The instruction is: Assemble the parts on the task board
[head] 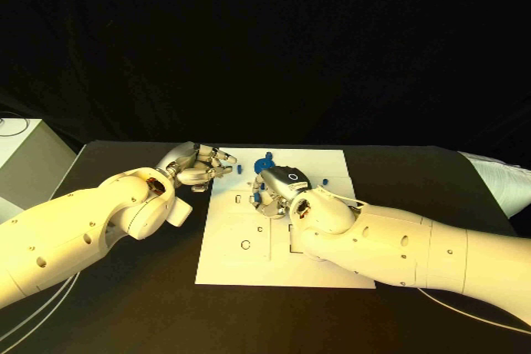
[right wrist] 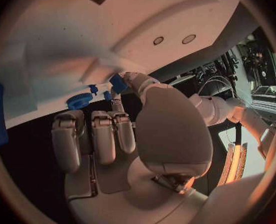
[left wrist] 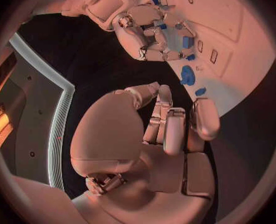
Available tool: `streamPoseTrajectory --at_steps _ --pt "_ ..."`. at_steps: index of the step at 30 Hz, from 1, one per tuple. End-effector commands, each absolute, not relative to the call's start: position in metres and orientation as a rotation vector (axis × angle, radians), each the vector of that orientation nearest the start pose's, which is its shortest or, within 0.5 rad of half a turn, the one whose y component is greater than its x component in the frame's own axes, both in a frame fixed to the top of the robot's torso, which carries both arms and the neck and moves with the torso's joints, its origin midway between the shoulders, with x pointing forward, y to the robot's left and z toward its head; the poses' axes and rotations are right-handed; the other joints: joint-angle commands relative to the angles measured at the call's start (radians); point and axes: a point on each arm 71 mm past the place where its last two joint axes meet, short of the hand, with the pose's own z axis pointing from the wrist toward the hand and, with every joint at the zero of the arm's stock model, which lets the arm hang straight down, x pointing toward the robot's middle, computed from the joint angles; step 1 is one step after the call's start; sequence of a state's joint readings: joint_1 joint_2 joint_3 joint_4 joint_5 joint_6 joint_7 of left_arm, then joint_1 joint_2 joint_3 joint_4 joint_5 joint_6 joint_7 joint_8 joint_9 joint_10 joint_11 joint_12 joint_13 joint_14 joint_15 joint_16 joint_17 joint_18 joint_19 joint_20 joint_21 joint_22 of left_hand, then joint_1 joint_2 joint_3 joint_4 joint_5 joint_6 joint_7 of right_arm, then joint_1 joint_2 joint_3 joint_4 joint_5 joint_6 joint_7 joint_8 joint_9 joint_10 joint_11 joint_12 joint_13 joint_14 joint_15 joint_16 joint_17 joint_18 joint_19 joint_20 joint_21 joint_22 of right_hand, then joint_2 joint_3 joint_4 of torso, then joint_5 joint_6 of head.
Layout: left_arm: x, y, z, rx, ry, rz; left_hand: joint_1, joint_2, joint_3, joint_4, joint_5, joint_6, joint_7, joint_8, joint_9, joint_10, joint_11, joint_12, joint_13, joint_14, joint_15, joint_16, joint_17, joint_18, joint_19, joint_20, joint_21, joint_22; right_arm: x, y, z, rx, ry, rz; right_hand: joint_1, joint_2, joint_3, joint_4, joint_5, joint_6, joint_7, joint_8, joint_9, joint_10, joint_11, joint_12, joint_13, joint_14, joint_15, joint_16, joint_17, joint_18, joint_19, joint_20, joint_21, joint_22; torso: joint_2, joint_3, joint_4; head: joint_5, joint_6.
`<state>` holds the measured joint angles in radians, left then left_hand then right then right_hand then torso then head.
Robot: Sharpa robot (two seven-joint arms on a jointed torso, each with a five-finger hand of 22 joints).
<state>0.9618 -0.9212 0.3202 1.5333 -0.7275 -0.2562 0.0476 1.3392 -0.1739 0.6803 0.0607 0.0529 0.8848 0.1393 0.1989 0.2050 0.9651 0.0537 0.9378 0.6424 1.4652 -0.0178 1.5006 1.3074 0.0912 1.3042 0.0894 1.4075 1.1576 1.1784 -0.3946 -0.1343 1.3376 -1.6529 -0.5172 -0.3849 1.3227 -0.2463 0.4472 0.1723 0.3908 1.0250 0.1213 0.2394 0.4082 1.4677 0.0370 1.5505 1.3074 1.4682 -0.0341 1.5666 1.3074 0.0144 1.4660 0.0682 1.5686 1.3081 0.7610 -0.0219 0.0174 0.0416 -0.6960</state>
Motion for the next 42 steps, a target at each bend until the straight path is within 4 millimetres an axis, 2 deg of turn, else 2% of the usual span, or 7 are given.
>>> streamPoseTrajectory --at_steps 1,8,11,14,18,28,42 --pt "0.488 0.25 -0.17 -0.677 1.624 -1.173 -0.005 -0.005 0.005 0.002 0.001 0.0 0.008 -0.006 -0.002 -0.009 0.001 0.002 -0.001 0.032 0.009 -0.004 0.12 -0.004 -0.003 0.002 -0.005 0.001 0.477 -0.031 -0.211 -0.208 1.47 0.667 0.0 -0.003 0.003 0.002 -0.003 -0.003 -0.004 0.003 0.001 0.082 0.002 -0.001 0.243 0.103 0.003 0.004 0.263 -0.014 0.105 0.005 0.002 0.263 0.0 0.0001 0.0003 0.0 0.0" --pt "0.488 0.251 -0.171 -0.678 1.625 -1.171 -0.005 -0.005 0.005 0.002 0.001 0.0 0.008 -0.006 -0.002 -0.009 0.001 0.002 -0.001 0.032 0.009 -0.004 0.12 -0.004 -0.003 0.002 -0.005 0.001 0.477 -0.034 -0.209 -0.162 1.441 0.721 0.001 -0.002 0.004 0.001 -0.004 -0.004 -0.004 0.003 0.001 0.076 0.001 -0.007 0.237 0.103 0.003 0.004 0.263 -0.014 0.105 0.005 0.002 0.263 0.0 0.0003 -0.0004 0.001 0.001" --pt "0.488 0.251 -0.171 -0.679 1.625 -1.171 -0.005 -0.005 0.005 0.002 0.001 0.0 0.008 -0.006 -0.002 -0.009 0.001 0.002 -0.001 0.032 0.009 -0.004 0.12 -0.004 -0.003 0.002 -0.005 0.001 0.478 -0.036 -0.209 -0.139 1.439 0.747 0.003 -0.002 0.01 -0.002 -0.006 -0.011 -0.001 0.002 0.0 0.019 0.003 -0.067 0.181 0.103 0.005 0.004 0.263 -0.014 0.105 0.006 0.002 0.263 0.0 -0.0002 -0.0004 0.001 0.001" --pt "0.488 0.251 -0.171 -0.679 1.626 -1.17 -0.006 -0.005 0.006 0.003 0.001 0.0 0.009 -0.007 -0.002 -0.011 0.002 0.001 -0.003 0.032 0.011 -0.003 0.122 -0.004 -0.002 0.004 -0.004 0.002 0.479 -0.037 -0.209 -0.125 1.438 0.762 -0.001 -0.007 0.026 -0.005 -0.014 -0.019 -0.001 0.005 0.0 -0.078 0.002 -0.2 0.062 0.103 0.004 0.004 0.263 -0.014 0.105 0.006 0.002 0.263 0.0 -0.0002 0.0001 0.001 0.001" --pt "0.488 0.251 -0.171 -0.68 1.627 -1.169 -0.006 -0.005 0.006 0.003 0.001 0.0 0.009 -0.007 -0.002 -0.011 0.002 0.001 -0.003 0.032 0.011 -0.003 0.122 -0.004 -0.002 0.004 -0.004 0.002 0.48 -0.039 -0.209 -0.112 1.441 0.774 -0.004 -0.012 0.035 -0.007 -0.017 -0.025 0.001 0.006 -0.001 -0.118 0.002 -0.274 -0.004 0.103 0.004 0.004 0.263 -0.014 0.105 0.006 0.002 0.263 0.0 0.0 0.0 0.001 0.0" --pt "0.488 0.251 -0.171 -0.679 1.629 -1.168 -0.006 -0.005 0.006 0.003 0.001 0.0 0.009 -0.007 -0.002 -0.011 0.002 0.001 -0.003 0.032 0.011 -0.003 0.122 -0.004 -0.002 0.004 -0.004 0.002 0.483 -0.043 -0.21 -0.063 1.432 0.816 -0.017 -0.032 0.086 -0.015 -0.03 -0.045 0.006 -0.003 -0.004 -0.31 0.003 -0.766 -0.42 0.103 0.005 0.004 0.263 -0.014 0.105 0.006 0.002 0.263 0.0 -0.0001 -0.0003 0.001 0.0" --pt "0.488 0.251 -0.171 -0.679 1.631 -1.169 -0.006 -0.005 0.006 0.003 0.001 0.0 0.009 -0.007 -0.002 -0.011 0.002 0.001 -0.003 0.032 0.011 -0.003 0.122 -0.004 -0.002 0.004 -0.004 0.002 0.483 -0.045 -0.221 -0.044 1.439 0.823 -0.017 -0.032 0.089 -0.019 -0.031 -0.037 0.003 0.002 -0.001 -0.278 0.001 -0.738 -0.398 0.102 0.003 0.003 0.26 -0.014 0.105 0.006 0.002 0.263 0.001 -0.0007 0.0013 0.002 -0.005"
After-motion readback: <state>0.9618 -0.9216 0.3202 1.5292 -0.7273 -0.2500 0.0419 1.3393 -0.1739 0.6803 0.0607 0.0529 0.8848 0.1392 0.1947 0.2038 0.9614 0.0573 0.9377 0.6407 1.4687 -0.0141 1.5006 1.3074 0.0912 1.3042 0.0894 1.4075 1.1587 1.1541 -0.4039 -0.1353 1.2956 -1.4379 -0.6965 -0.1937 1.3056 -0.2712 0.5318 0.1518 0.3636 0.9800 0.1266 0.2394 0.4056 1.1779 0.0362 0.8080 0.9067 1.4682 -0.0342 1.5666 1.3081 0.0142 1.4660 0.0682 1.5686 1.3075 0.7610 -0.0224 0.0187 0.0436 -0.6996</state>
